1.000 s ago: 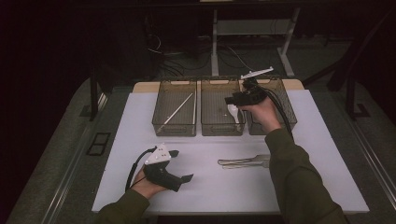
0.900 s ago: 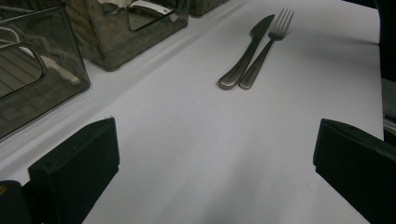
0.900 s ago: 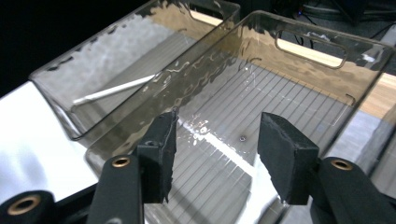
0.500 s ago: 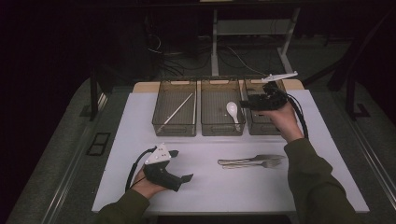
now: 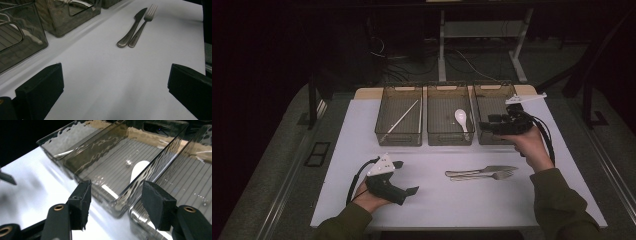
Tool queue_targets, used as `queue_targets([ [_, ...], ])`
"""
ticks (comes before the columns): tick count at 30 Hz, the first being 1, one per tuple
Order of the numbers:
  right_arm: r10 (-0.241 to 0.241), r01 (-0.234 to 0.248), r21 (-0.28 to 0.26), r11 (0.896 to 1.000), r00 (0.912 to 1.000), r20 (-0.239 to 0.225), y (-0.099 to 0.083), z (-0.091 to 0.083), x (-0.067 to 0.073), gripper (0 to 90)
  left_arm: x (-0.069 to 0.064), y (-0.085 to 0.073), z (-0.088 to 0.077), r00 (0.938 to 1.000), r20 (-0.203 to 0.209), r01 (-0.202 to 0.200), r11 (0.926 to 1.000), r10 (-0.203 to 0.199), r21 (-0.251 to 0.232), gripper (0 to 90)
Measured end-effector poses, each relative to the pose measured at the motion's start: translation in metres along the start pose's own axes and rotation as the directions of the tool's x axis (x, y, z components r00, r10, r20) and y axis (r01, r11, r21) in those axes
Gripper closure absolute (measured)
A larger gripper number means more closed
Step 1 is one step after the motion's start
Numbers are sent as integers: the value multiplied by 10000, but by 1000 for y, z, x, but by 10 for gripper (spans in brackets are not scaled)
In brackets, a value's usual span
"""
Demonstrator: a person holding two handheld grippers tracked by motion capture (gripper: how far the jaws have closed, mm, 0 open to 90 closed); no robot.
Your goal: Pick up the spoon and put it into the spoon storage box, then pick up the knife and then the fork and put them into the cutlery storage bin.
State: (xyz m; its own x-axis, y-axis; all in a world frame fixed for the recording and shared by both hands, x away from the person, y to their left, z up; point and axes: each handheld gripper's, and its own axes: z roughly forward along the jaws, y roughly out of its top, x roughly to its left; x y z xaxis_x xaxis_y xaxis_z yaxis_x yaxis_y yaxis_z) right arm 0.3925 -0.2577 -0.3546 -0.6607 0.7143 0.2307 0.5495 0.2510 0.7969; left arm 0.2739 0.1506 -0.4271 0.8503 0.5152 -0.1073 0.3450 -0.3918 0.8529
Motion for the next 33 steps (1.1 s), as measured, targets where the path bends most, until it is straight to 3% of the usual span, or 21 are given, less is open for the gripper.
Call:
queue_targets([
  [11,-123,124,38,9999,9999,-121,-32,-17,9,415,-1,0,-1,10000,-32,0,10000,0,-15,0],
  [20,7,8,484,9988,9995,-310,-64,-31,9,423,-1,0,-1,10000,-61,-20,10000,20,-37,0],
  [33,254,-258,393,9989,9996,102,-94,-52,5,402,-2,-1,-3,9998,-144,-120,9999,121,90,0],
])
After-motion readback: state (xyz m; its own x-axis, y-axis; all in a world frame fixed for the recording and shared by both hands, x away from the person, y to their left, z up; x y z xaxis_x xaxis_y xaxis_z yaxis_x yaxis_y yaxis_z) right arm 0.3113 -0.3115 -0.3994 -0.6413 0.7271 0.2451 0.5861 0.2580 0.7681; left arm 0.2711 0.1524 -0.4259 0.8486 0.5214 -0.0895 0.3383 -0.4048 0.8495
